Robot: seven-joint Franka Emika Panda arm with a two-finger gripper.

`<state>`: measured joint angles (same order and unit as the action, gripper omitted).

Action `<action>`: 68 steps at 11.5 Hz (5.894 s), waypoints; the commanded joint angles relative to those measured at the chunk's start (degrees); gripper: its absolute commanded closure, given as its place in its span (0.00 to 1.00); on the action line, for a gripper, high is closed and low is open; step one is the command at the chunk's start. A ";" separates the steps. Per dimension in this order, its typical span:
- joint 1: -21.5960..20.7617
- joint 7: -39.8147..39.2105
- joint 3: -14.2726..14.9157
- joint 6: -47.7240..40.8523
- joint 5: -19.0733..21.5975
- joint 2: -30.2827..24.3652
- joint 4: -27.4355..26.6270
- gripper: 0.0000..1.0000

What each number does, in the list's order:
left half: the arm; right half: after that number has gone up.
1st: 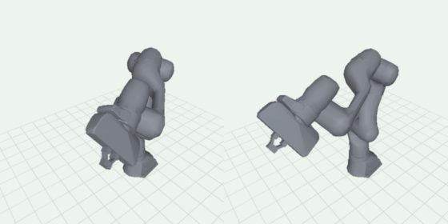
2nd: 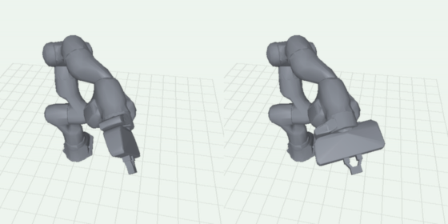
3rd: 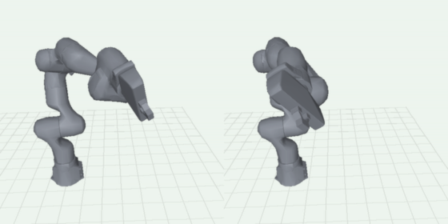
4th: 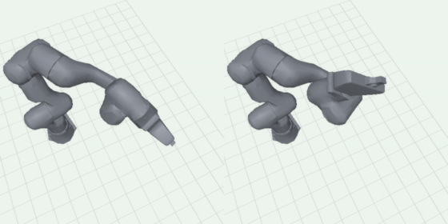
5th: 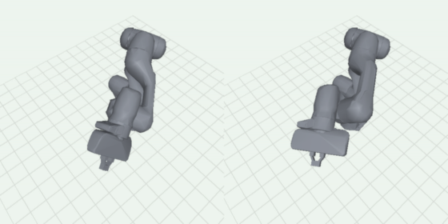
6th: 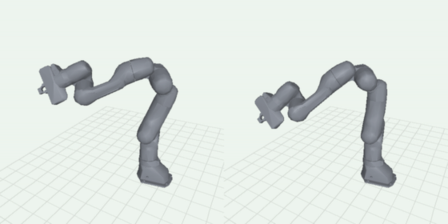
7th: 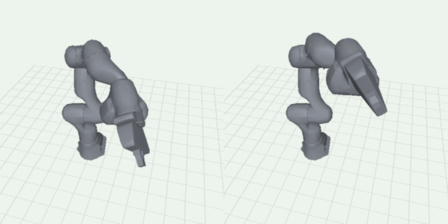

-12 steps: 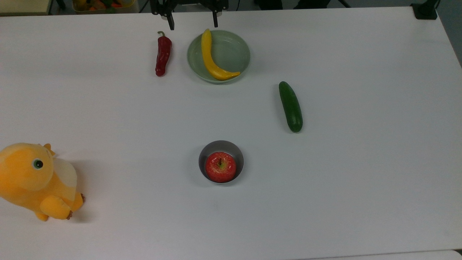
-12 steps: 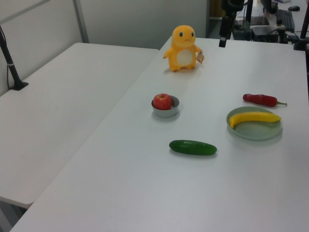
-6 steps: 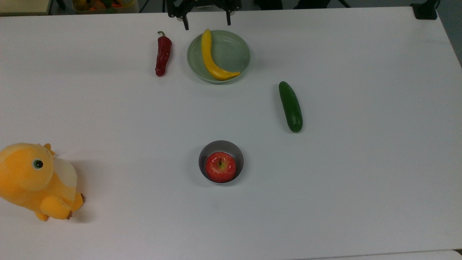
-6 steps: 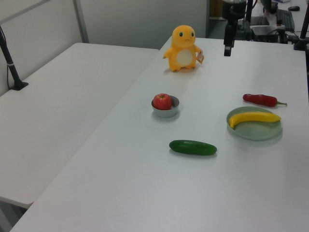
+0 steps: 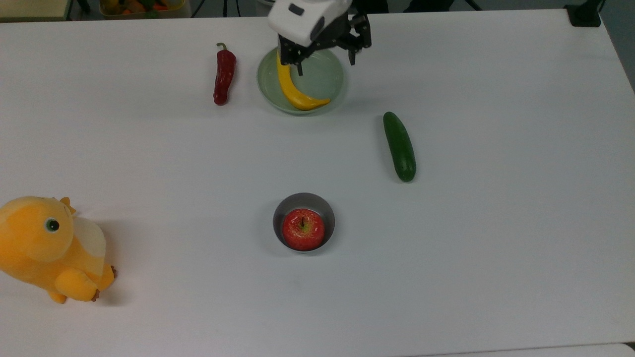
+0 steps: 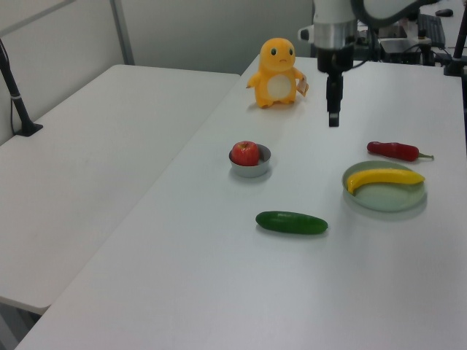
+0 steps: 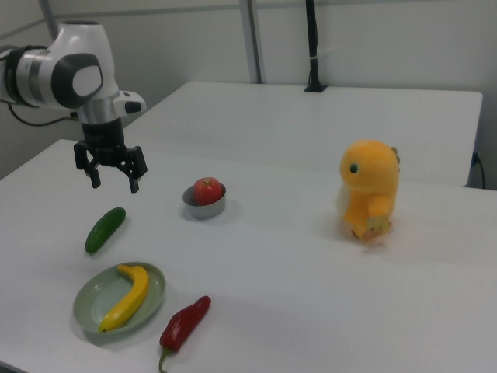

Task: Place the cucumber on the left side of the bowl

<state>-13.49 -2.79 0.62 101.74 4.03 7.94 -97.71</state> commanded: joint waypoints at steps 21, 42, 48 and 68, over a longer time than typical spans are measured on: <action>-8.65 13.07 -4.83 27.72 -4.28 18.25 -3.45 0.00; 0.40 10.79 -4.93 41.95 -10.17 23.25 5.33 0.85; 1.10 10.88 -4.84 45.21 -11.41 24.84 5.42 0.52; 8.12 19.14 -4.40 -3.35 -3.43 -7.48 3.93 0.00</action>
<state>-6.76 15.67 -4.22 105.63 -1.28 6.12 -91.44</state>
